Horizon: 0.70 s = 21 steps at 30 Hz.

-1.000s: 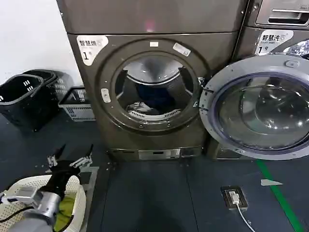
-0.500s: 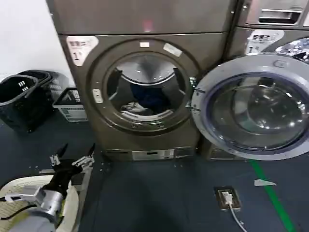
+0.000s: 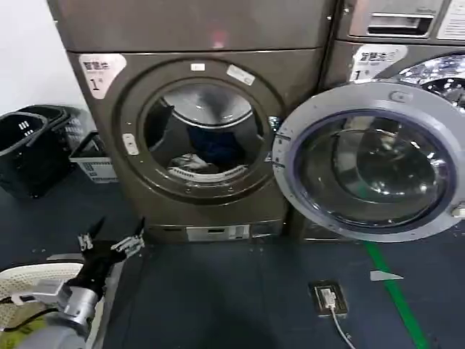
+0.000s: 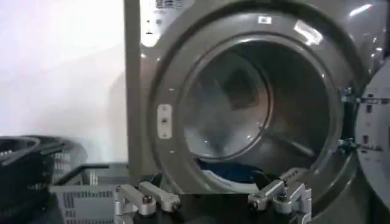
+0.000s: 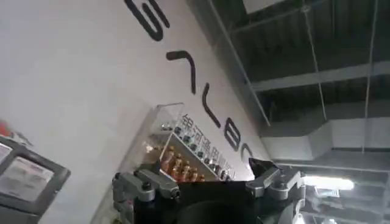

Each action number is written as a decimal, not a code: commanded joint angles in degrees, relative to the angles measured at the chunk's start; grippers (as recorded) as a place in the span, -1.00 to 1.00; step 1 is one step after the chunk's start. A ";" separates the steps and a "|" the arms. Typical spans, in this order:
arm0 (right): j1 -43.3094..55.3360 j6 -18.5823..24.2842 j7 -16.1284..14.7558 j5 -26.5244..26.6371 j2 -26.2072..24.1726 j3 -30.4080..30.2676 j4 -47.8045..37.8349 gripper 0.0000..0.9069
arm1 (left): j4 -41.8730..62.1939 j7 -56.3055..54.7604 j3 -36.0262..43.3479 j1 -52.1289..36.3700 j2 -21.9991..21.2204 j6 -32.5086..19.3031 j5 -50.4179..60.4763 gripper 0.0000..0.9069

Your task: Grasp the clothes from the dryer.

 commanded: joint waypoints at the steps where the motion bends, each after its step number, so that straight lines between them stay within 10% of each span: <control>1: -0.01 0.06 -0.07 0.15 -0.02 -0.06 0.14 1.00 | -0.16 0.02 0.00 0.15 0.10 -0.08 0.09 1.00; 21: -0.50 1.78 -1.28 1.16 0.24 0.16 0.31 1.00 | -0.76 0.14 0.41 -0.10 -0.62 -0.11 0.23 1.00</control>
